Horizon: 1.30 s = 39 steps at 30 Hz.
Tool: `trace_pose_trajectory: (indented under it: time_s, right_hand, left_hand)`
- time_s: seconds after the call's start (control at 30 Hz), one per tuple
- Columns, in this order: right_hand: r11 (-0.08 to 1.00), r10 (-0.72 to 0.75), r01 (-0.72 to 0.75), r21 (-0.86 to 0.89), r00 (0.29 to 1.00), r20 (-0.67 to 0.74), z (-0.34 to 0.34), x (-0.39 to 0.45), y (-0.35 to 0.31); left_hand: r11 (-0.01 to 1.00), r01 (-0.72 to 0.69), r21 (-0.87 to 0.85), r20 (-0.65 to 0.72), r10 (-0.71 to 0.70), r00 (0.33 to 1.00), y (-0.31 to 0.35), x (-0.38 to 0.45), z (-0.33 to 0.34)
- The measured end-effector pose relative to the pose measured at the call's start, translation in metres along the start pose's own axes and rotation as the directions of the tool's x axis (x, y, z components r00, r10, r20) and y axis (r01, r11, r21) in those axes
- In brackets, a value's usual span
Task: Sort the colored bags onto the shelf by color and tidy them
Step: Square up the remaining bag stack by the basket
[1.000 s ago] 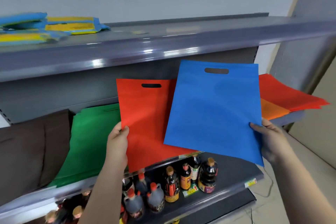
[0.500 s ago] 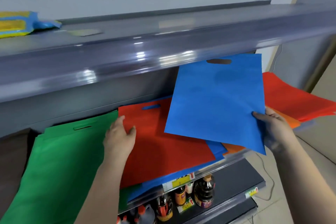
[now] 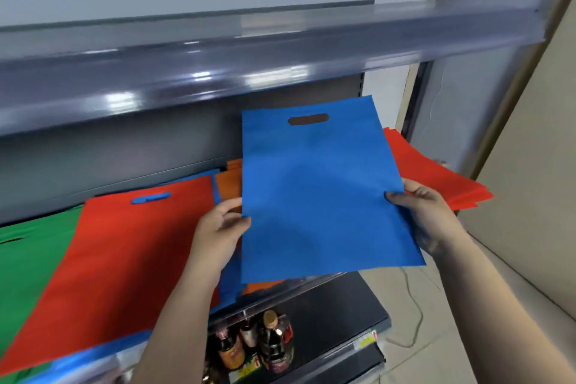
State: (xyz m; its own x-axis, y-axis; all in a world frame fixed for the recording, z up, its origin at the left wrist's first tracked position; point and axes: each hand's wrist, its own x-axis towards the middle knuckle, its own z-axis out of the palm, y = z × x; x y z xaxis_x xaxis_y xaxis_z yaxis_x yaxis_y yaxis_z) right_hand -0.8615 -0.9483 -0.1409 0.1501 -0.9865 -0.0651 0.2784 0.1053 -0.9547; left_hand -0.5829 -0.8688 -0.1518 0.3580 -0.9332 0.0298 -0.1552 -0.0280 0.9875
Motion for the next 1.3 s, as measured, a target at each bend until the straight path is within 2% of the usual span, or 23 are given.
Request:
trace_pose_trajectory:
  time_s: [0.17,0.33,0.53,0.7,0.87,1.1,1.3]
  right_hand:
    - [0.996,0.018,-0.022,-0.085,0.999,-0.041,-0.069,0.011,-0.028]
    - [0.971,0.023,-0.049,-0.232,0.993,-0.114,-0.124,0.03,-0.044]
    - [0.89,-0.073,-0.013,-0.456,0.983,-0.17,-0.159,0.066,-0.058]
    - [0.867,-0.093,-0.012,-0.498,0.978,-0.185,-0.176,0.099,-0.065]
    - [0.853,-0.085,-0.009,-0.521,0.984,-0.156,-0.185,0.133,-0.065]
    - [0.836,-0.016,-0.038,-0.548,0.995,-0.094,-0.193,0.171,-0.062]
    - [0.807,-0.008,0.001,-0.59,1.0,-0.008,-0.213,0.201,-0.058]
  left_hand:
    - [1.0,-0.007,0.025,-0.035,0.008,0.999,0.009,-0.013,0.079]
    - [0.995,0.004,0.1,-0.014,-0.003,1.0,0.015,-0.015,0.134]
    - [0.978,-0.009,0.208,-0.012,0.011,1.0,0.021,0.014,0.18]
    - [0.955,-0.046,0.294,0.007,0.045,0.999,0.026,0.046,0.205]
    - [0.94,-0.046,0.339,0.021,0.041,0.999,0.027,0.068,0.219]
    - [0.899,0.01,0.439,-0.057,0.017,0.998,0.022,0.083,0.237]
    - [0.883,0.101,0.458,-0.152,-0.034,0.988,0.023,0.087,0.262]
